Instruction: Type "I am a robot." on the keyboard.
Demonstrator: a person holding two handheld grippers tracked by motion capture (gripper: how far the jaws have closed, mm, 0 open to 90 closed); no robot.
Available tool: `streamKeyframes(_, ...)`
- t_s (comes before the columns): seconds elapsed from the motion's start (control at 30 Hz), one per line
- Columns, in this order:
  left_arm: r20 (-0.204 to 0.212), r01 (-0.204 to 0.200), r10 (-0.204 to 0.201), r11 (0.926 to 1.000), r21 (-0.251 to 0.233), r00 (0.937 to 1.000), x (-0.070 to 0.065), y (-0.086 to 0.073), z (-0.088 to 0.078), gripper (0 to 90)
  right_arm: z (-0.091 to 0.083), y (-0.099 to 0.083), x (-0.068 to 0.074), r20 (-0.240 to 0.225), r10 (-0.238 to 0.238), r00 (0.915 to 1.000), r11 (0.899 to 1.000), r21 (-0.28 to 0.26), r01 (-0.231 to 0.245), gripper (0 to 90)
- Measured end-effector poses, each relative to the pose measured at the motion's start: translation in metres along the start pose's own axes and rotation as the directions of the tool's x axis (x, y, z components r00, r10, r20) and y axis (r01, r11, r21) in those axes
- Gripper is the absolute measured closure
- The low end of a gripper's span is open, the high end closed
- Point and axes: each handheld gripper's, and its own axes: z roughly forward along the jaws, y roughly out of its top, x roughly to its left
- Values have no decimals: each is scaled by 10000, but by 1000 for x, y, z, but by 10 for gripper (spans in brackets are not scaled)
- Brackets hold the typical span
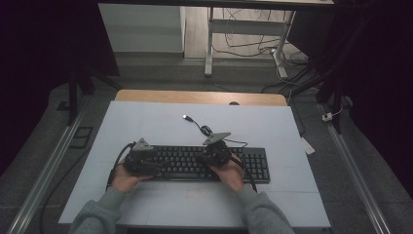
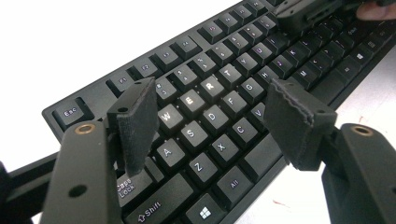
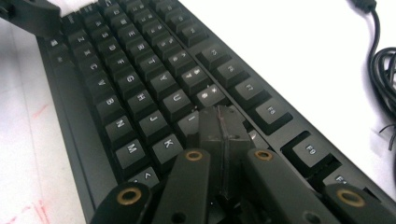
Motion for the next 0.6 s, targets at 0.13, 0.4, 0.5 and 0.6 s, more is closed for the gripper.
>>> streamKeyframes(0.13,-6,-12,12,10000,-8,10000,0,0,0,350,-1,0,1,41,-28,10000,10000,-85,29,900)
streamKeyframes(0.4,-41,68,-68,9999,-112,10000,2,0,-2,351,-16,0,0,148,103,9998,9977,-673,-93,900)
streamKeyframes(0.5,-43,95,-95,9999,-132,9999,3,-1,-3,351,-22,-4,-1,159,190,9997,9967,-792,-177,900)
streamKeyframes(0.6,-89,128,-130,9998,-163,9999,4,-1,-4,351,-28,-9,-2,158,231,9996,9965,-809,-218,899)
